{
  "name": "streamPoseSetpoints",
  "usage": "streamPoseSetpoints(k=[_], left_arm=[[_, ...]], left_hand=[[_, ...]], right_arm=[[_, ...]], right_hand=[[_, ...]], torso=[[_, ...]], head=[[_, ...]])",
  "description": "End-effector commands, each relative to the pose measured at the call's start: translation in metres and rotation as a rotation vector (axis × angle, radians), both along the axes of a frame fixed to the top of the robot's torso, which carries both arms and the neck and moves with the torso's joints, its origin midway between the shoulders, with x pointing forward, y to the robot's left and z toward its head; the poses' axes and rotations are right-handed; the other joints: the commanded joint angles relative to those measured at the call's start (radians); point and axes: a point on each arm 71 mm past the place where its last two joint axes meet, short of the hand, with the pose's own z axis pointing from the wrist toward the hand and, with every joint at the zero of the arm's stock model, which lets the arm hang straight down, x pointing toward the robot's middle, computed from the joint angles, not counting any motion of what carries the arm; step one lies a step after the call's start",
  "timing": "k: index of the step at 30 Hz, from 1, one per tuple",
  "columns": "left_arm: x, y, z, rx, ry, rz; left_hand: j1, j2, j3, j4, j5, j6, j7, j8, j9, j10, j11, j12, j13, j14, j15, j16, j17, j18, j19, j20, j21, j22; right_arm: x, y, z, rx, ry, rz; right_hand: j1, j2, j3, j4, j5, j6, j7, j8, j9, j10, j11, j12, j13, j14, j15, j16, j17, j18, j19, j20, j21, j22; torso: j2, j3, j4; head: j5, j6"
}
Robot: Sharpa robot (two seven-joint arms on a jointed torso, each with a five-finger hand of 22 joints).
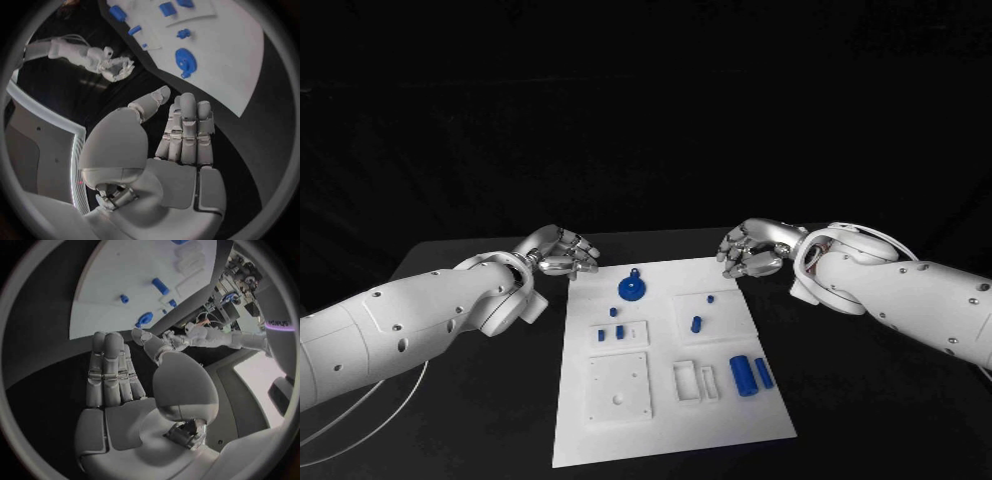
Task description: Assemble the parts on the task board
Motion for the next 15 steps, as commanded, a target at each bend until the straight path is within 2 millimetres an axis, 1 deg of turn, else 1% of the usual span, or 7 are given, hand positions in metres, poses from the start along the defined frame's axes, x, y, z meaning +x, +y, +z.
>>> streamPoseSetpoints(k=[1,4,7,10,13,14,15], left_arm=[[-0.002,-0.003,0.005,-0.324,0.064,0.019],[-0.003,-0.006,0.007,-0.388,0.08,0.014],[-0.004,-0.009,0.008,-0.422,0.083,0.011],[-0.005,-0.011,0.009,-0.439,0.085,0.003],[-0.006,-0.012,0.009,-0.448,0.087,0.001],[-0.006,-0.012,0.009,-0.448,0.085,0.001],[-0.006,-0.013,0.009,-0.449,0.086,-0.001]], left_hand=[[-0.026,0.005,-0.014,0.001,-0.008,-0.005,0.001,0.007,0.002,0.005,0.007,-0.005,0.002,-0.021,0.006,-0.037,-0.013,0.016,-0.021,0.001,-0.022,-0.01],[-0.059,0.018,-0.042,-0.007,-0.004,-0.007,0.0,0.012,0.004,0.002,0.016,-0.008,0.003,-0.053,0.019,-0.119,-0.044,0.001,-0.061,0.012,-0.068,-0.029],[-0.075,0.027,-0.057,-0.019,-0.007,-0.012,0.001,0.017,0.006,-0.008,0.029,-0.017,-0.001,-0.083,0.041,-0.227,-0.076,-0.015,-0.104,0.031,-0.121,-0.049],[-0.079,0.03,-0.066,-0.022,-0.01,-0.017,0.002,0.021,0.007,-0.013,0.034,-0.023,-0.007,-0.105,0.064,-0.305,-0.086,-0.022,-0.138,0.052,-0.158,-0.057],[-0.081,0.035,-0.072,-0.026,-0.014,-0.027,0.005,0.018,0.005,-0.036,0.045,-0.033,-0.019,-0.222,0.124,-0.406,-0.11,-0.037,-0.24,0.108,-0.221,-0.071],[-0.08,0.036,-0.074,-0.025,-0.014,-0.029,0.006,0.019,0.005,-0.041,0.047,-0.032,-0.023,-0.258,0.143,-0.437,-0.118,-0.033,-0.261,0.126,-0.234,-0.072],[-0.078,0.038,-0.077,-0.024,-0.014,-0.03,0.007,0.019,0.005,-0.043,0.047,-0.031,-0.025,-0.266,0.151,-0.45,-0.118,-0.027,-0.269,0.134,-0.238,-0.071]], right_arm=[[-0.006,0.008,-0.006,-0.214,-0.106,0.002],[-0.01,0.016,-0.012,-0.25,-0.117,0.011],[-0.014,0.023,-0.018,-0.283,-0.129,0.019],[-0.017,0.029,-0.025,-0.31,-0.138,0.025],[-0.019,0.033,-0.029,-0.329,-0.144,0.031],[-0.019,0.034,-0.03,-0.333,-0.143,0.032],[-0.02,0.035,-0.031,-0.337,-0.142,0.035]], right_hand=[[0.013,-0.003,-0.007,0.001,-0.016,0.006,0.0,-0.009,-0.003,-0.005,0.001,-0.017,-0.002,0.002,0.004,0.039,0.025,0.014,0.022,-0.012,0.017,0.011],[0.021,-0.015,-0.003,0.002,-0.06,0.006,0.002,-0.015,-0.006,-0.017,0.005,-0.037,-0.006,0.0,0.008,0.075,0.046,0.014,0.038,-0.021,0.031,0.021],[0.019,-0.023,0.004,0.001,-0.081,0.008,0.003,-0.021,-0.01,-0.016,0.009,-0.055,-0.009,-0.006,0.012,0.113,0.067,0.014,0.049,-0.028,0.043,0.032],[0.016,-0.029,0.011,0.002,-0.096,0.01,0.003,-0.024,-0.013,-0.01,0.01,-0.065,-0.009,-0.013,0.013,0.134,0.075,0.014,0.052,-0.031,0.049,0.038],[0.017,-0.034,0.017,0.002,-0.105,0.012,0.003,-0.026,-0.014,-0.006,0.01,-0.071,-0.009,-0.015,0.013,0.145,0.078,0.014,0.055,-0.033,0.052,0.042],[0.019,-0.036,0.022,0.003,-0.11,0.014,0.002,-0.026,-0.014,-0.003,0.009,-0.073,-0.009,-0.015,0.012,0.151,0.08,0.014,0.057,-0.034,0.054,0.043],[0.018,-0.038,0.025,0.003,-0.112,0.015,0.002,-0.026,-0.015,0.0,0.009,-0.073,-0.008,-0.015,0.012,0.156,0.081,0.014,0.059,-0.035,0.056,0.045]], torso=[[0.0,-0.0013,-0.0015],[0.0,-0.0012,-0.0013],[0.001,-0.0009,-0.0002],[0.001,-0.0007,0.001],[0.002,-0.0012,0.001],[0.002,-0.0014,0.0013],[0.002,-0.0014,0.0014]], head=[[-0.007,0.003],[-0.011,0.006],[-0.012,0.007],[-0.013,0.008],[-0.011,0.008],[-0.011,0.008],[-0.011,0.007]])
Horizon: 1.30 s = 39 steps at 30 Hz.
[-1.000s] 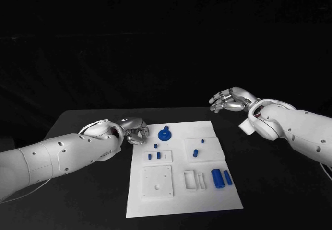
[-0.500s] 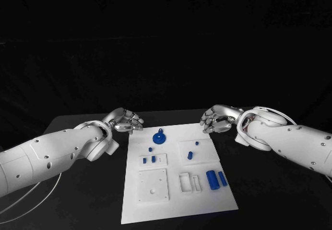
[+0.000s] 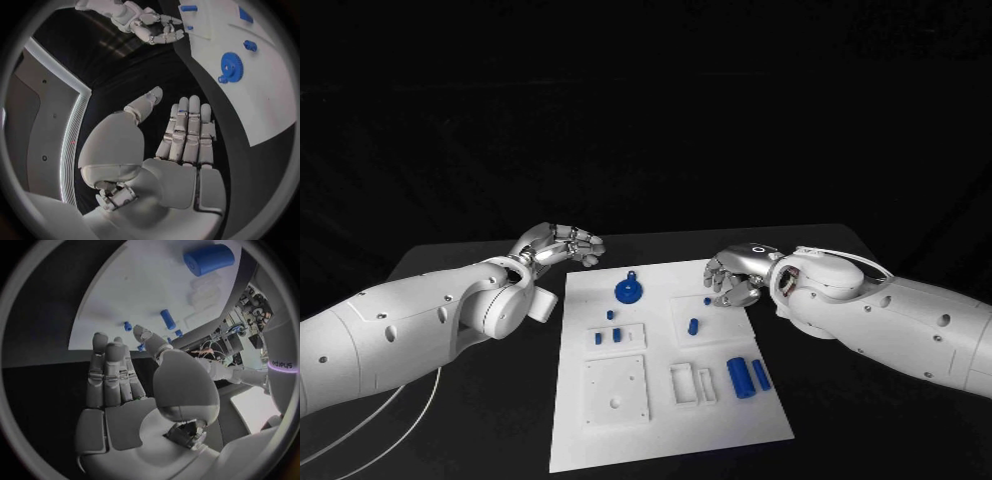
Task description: Assemble the parts on the task board
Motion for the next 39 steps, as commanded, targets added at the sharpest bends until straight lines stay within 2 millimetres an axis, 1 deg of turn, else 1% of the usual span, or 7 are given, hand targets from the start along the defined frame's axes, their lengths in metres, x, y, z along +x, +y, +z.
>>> streamPoseSetpoints(k=[1,7,11,23,25,30,39], left_arm=[[-0.001,-0.003,0.004,-0.073,-0.007,-0.016],[-0.002,-0.004,0.005,-0.085,-0.015,-0.018],[-0.002,-0.005,0.005,-0.092,-0.016,-0.019],[-0.003,-0.006,0.006,-0.096,-0.015,-0.023],[-0.003,-0.006,0.006,-0.096,-0.014,-0.022],[-0.003,-0.006,0.006,-0.095,-0.012,-0.022],[-0.002,-0.005,0.006,-0.093,-0.011,-0.017]], left_hand=[[-0.003,0.004,-0.01,0.002,-0.004,-0.007,-0.001,0.004,-0.001,-0.008,0.001,-0.001,-0.007,-0.035,0.024,-0.041,-0.006,0.005,-0.027,0.024,-0.015,0.002],[-0.002,0.006,-0.015,0.003,-0.004,-0.008,-0.001,0.005,-0.001,-0.011,0.002,0.0,-0.012,-0.045,0.033,-0.063,-0.004,0.015,-0.03,0.034,-0.019,0.006],[-0.002,0.007,-0.017,0.004,-0.003,-0.009,-0.001,0.006,-0.001,-0.011,0.003,0.001,-0.015,-0.051,0.038,-0.076,-0.003,0.02,-0.033,0.04,-0.021,0.008],[-0.003,0.009,-0.018,0.005,-0.002,-0.011,0.0,0.006,-0.002,-0.013,0.004,0.0,-0.018,-0.052,0.041,-0.083,0.0,0.023,-0.035,0.043,-0.024,0.01],[-0.004,0.01,-0.018,0.005,-0.002,-0.011,0.0,0.006,-0.002,-0.013,0.004,0.0,-0.018,-0.052,0.041,-0.084,0.0,0.023,-0.035,0.043,-0.024,0.01],[-0.005,0.01,-0.019,0.006,-0.003,-0.012,0.0,0.006,-0.002,-0.013,0.004,0.001,-0.019,-0.05,0.041,-0.085,0.002,0.024,-0.035,0.044,-0.024,0.011],[-0.007,0.009,-0.02,0.006,-0.003,-0.013,0.001,0.005,-0.003,-0.014,0.004,0.001,-0.02,-0.049,0.041,-0.086,0.003,0.024,-0.035,0.044,-0.025,0.011]], right_arm=[[-0.001,0.002,-0.002,-0.07,-0.049,-0.012],[-0.002,0.008,-0.008,-0.085,-0.058,-0.006],[-0.002,0.01,-0.009,-0.086,-0.065,-0.007],[-0.002,0.019,-0.018,-0.106,-0.051,0.008],[-0.003,0.02,-0.023,-0.116,-0.042,0.011],[-0.007,0.023,-0.035,-0.13,-0.023,0.017],[-0.008,0.024,-0.042,-0.148,-0.017,0.017]], right_hand=[[0.002,-0.013,0.011,0.0,-0.008,0.011,0.0,-0.003,-0.002,0.013,-0.003,-0.005,0.0,-0.004,0.001,0.013,0.002,0.013,0.01,0.0,0.008,0.004],[0.0,-0.014,0.028,0.0,-0.018,0.017,-0.002,-0.004,-0.003,0.023,-0.004,-0.012,0.002,-0.008,-0.001,0.028,0.003,0.013,0.014,-0.002,0.012,0.009],[-0.003,-0.016,0.053,0.001,-0.041,0.023,-0.003,-0.005,-0.004,0.033,-0.006,-0.017,0.005,-0.009,-0.003,0.042,0.003,0.013,0.019,-0.004,0.016,0.014],[-0.027,-0.013,0.121,0.004,-0.079,0.032,-0.005,-0.009,-0.008,0.041,-0.005,-0.039,0.009,-0.015,-0.002,0.064,-0.008,0.013,0.023,-0.006,0.021,0.022],[-0.032,-0.011,0.144,0.005,-0.103,0.044,-0.01,-0.005,-0.008,0.041,-0.004,-0.045,0.01,-0.017,-0.001,0.069,-0.012,0.013,0.023,-0.006,0.02,0.024],[-0.043,-0.012,0.171,0.006,-0.124,0.062,-0.017,0.002,-0.006,0.041,-0.004,-0.053,0.011,-0.021,0.0,0.074,-0.018,0.013,0.023,-0.006,0.02,0.026],[-0.053,-0.006,0.225,0.011,-0.17,0.088,-0.027,0.01,-0.003,0.063,-0.011,-0.052,0.022,-0.026,-0.007,0.086,-0.026,0.013,0.024,-0.006,0.021,0.03]], torso=[[0.001,-0.0003,0.001],[0.001,-0.0002,-0.0008],[0.001,-0.0002,-0.0002],[0.001,0.0004,-0.0003],[0.001,0.0004,0.0001],[0.001,0.0012,0.001],[0.001,0.0017,-0.0001]], head=[[0.001,-0.002],[0.003,-0.004],[0.003,-0.005],[0.002,-0.007],[0.001,-0.007],[0.003,-0.011],[0.006,-0.017]])
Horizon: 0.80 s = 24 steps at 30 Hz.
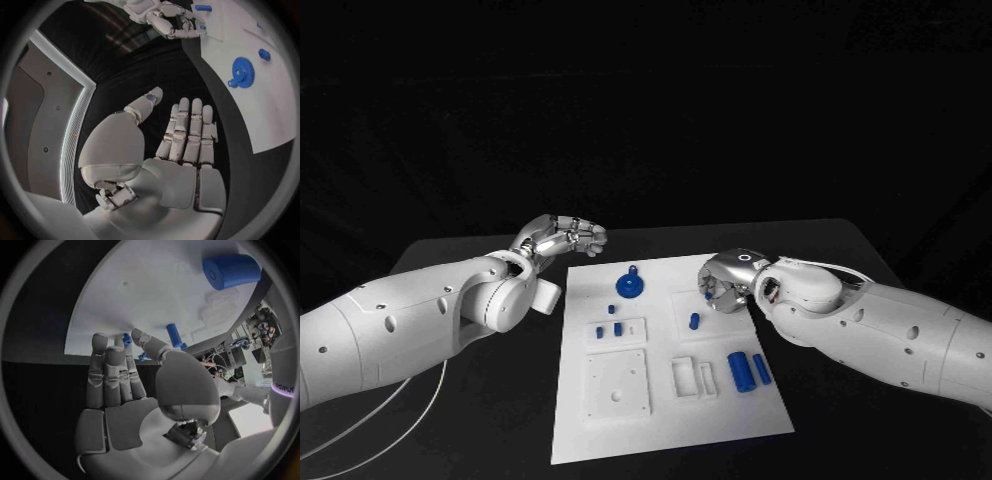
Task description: Assemble the parts on the task board
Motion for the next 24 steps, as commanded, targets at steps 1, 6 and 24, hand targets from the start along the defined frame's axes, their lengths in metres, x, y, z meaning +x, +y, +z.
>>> streamPoseSetpoints(k=[1,6,24], left_arm=[[-0.0001,-0.0015,0.002,-0.014,-0.007,-0.011],[0.0001,-0.001,0.0019,-0.013,-0.006,-0.008],[0.0008,0.0,0.002,-0.012,-0.008,-0.003]], left_hand=[[-0.003,0.005,-0.007,-0.002,-0.003,-0.006,0.0,0.005,-0.002,-0.009,-0.001,0.001,-0.002,-0.002,0.002,-0.007,0.002,0.011,-0.002,0.006,-0.007,0.001],[-0.003,0.005,-0.007,-0.001,-0.003,-0.007,0.0,0.005,-0.002,-0.009,-0.001,0.001,-0.002,-0.002,0.002,-0.008,0.002,0.011,-0.002,0.006,-0.007,0.001],[-0.001,0.006,-0.006,-0.003,-0.002,-0.008,0.001,0.005,-0.002,-0.009,-0.001,0.001,-0.003,-0.001,0.002,-0.011,0.004,0.012,-0.003,0.007,-0.008,0.002]], right_arm=[[-0.0056,0.0025,-0.0161,-0.052,0.043,0.01],[-0.0066,0.0031,-0.0166,-0.056,0.03,0.007],[-0.0099,0.0083,-0.018,-0.072,-0.045,-0.004]], right_hand=[[-0.015,0.001,0.02,0.004,-0.015,0.013,-0.003,0.006,0.002,0.015,-0.002,-0.006,0.005,-0.006,-0.006,0.007,-0.002,0.014,0.006,-0.001,0.005,0.002],[-0.021,0.008,0.094,0.036,-0.034,0.045,-0.016,0.02,0.011,0.051,-0.014,0.008,0.025,-0.005,-0.018,0.022,-0.003,0.014,0.014,-0.004,0.012,0.009],[-0.014,-0.011,0.154,0.035,-0.035,0.075,-0.031,0.044,0.038,0.091,-0.032,0.027,0.067,-0.006,-0.036,0.037,-0.006,0.014,0.025,-0.011,0.022,0.021]], torso=[[0.0,-0.0001,-0.0009],[-0.001,0.0001,-0.0015],[-0.001,-0.0015,-0.0005]], head=[[0.0,-0.003],[0.0,-0.005],[-0.005,-0.01]])
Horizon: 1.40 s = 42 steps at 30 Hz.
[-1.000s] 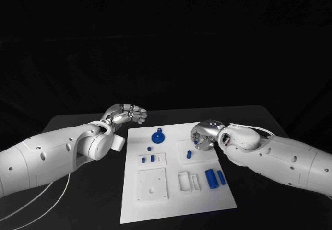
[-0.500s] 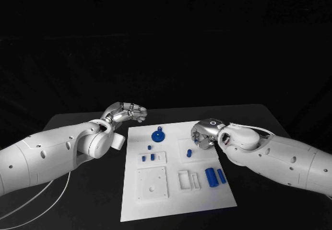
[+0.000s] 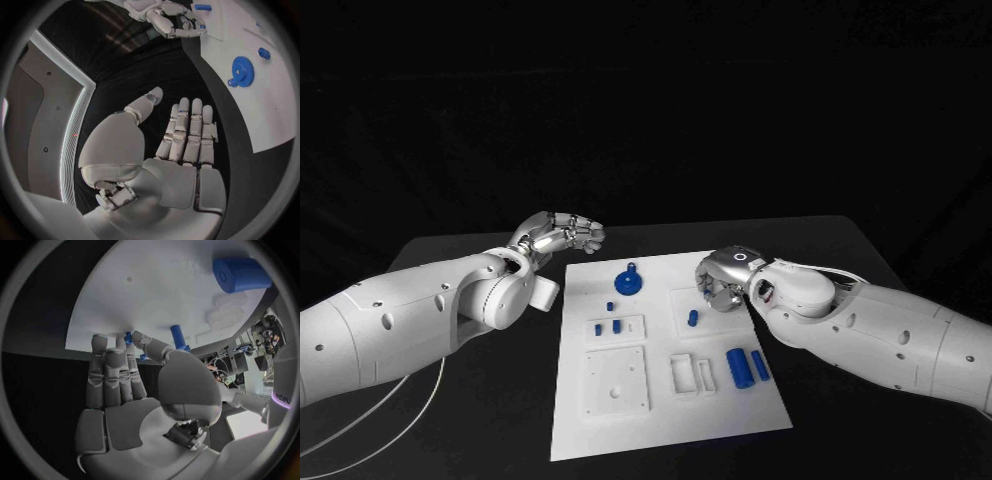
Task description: Assemble the parts on the task board
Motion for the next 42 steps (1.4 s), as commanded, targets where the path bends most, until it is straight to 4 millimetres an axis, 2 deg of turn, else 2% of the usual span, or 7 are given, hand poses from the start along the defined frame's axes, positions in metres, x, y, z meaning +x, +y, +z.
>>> streamPoseSetpoints(k=[1,13,25,29,33,39,42], left_arm=[[0.0,-0.001,0.002,-0.012,-0.009,-0.006],[0.002,0.002,0.002,-0.009,-0.013,0.005],[0.003,-0.002,0.002,-0.011,-0.011,-0.004],[0.004,-0.002,0.001,-0.01,-0.01,-0.004],[0.004,-0.002,0.002,-0.01,-0.012,-0.001],[0.006,-0.001,0.002,-0.007,-0.019,0.01],[0.008,-0.001,0.001,-0.01,-0.02,0.018]], left_hand=[[-0.001,0.006,-0.004,0.0,-0.002,-0.008,0.001,0.005,-0.001,-0.009,-0.001,0.001,-0.002,-0.001,0.002,-0.007,0.002,0.013,-0.003,0.007,-0.004,0.001],[0.0,0.008,-0.004,-0.001,-0.001,-0.008,0.001,0.005,-0.001,-0.009,-0.001,0.001,-0.002,0.0,0.002,-0.008,0.003,0.013,-0.004,0.007,-0.005,0.002],[0.0,0.008,-0.004,-0.001,0.0,-0.009,0.001,0.005,-0.001,-0.009,0.0,0.001,-0.003,0.0,0.002,-0.01,0.004,0.014,-0.004,0.007,-0.005,0.002],[0.0,0.008,-0.004,-0.001,0.0,-0.009,0.001,0.005,-0.001,-0.009,0.0,0.001,-0.003,0.0,0.002,-0.01,0.004,0.014,-0.004,0.007,-0.005,0.002],[-0.001,0.007,-0.004,-0.001,0.0,-0.01,0.002,0.005,-0.002,-0.011,0.0,0.001,-0.004,-0.001,0.003,-0.012,0.005,0.013,-0.005,0.008,-0.006,0.003],[-0.001,0.007,-0.005,-0.001,0.001,-0.011,0.002,0.005,-0.002,-0.012,0.001,0.0,-0.005,-0.001,0.003,-0.013,0.005,0.013,-0.005,0.008,-0.007,0.003],[0.0,0.008,-0.005,-0.001,0.001,-0.011,0.002,0.005,-0.002,-0.012,0.001,0.0,-0.005,-0.001,0.003,-0.013,0.005,0.013,-0.006,0.008,-0.007,0.003]], right_arm=[[-0.006,0.003,-0.013,-0.04,0.021,0.01],[-0.009,0.004,-0.004,0.021,-0.039,0.025],[-0.009,0.009,0.014,0.084,-0.054,0.033],[-0.009,0.008,0.017,0.092,-0.049,0.033],[-0.014,0.008,0.026,0.126,-0.047,0.041],[-0.026,0.02,0.048,0.29,-0.082,0.095],[-0.032,0.03,0.052,0.38,-0.058,0.122]], right_hand=[[0.002,-0.014,0.008,0.001,-0.004,0.008,0.0,0.005,0.005,0.01,0.0,0.005,0.007,-0.018,-0.024,0.007,-0.001,0.015,0.015,-0.004,0.005,0.002],[0.012,-0.024,0.018,0.004,-0.004,0.013,-0.003,0.01,0.012,0.015,-0.003,0.006,0.017,-0.017,-0.028,0.009,-0.003,0.015,0.019,-0.007,0.006,0.003],[0.015,-0.028,0.021,0.01,-0.004,0.013,-0.003,0.01,0.015,0.017,-0.004,0.006,0.021,-0.016,-0.028,0.011,-0.004,0.015,0.022,-0.008,0.007,0.003],[0.015,-0.029,0.021,0.01,-0.004,0.013,-0.003,0.011,0.015,0.017,-0.004,0.006,0.021,-0.016,-0.028,0.012,-0.004,0.015,0.023,-0.008,0.007,0.003],[0.015,-0.029,0.021,0.011,-0.004,0.013,-0.003,0.011,0.016,0.017,-0.004,0.006,0.022,-0.016,-0.028,0.012,-0.004,0.015,0.023,-0.008,0.007,0.003],[0.016,-0.029,0.022,0.013,-0.004,0.013,-0.003,0.01,0.016,0.017,-0.004,0.006,0.023,-0.016,-0.028,0.012,-0.004,0.015,0.023,-0.009,0.006,0.003],[0.017,-0.029,0.023,0.014,-0.004,0.012,-0.003,0.01,0.017,0.017,-0.004,0.005,0.024,-0.016,-0.029,0.012,-0.004,0.015,0.023,-0.01,0.006,0.003]], torso=[[0.0,-0.0004,-0.0001],[-0.001,-0.0001,0.0007],[0.0,-0.0001,0.0001],[0.0,0.0005,0.0012],[0.0,0.0,-0.0004],[-0.003,-0.0014,-0.0022],[-0.005,-0.0007,-0.0018]], head=[[0.0,0.0],[0.006,0.001],[0.009,0.004],[0.013,0.005],[0.017,0.005],[0.034,0.007],[0.059,0.007]])
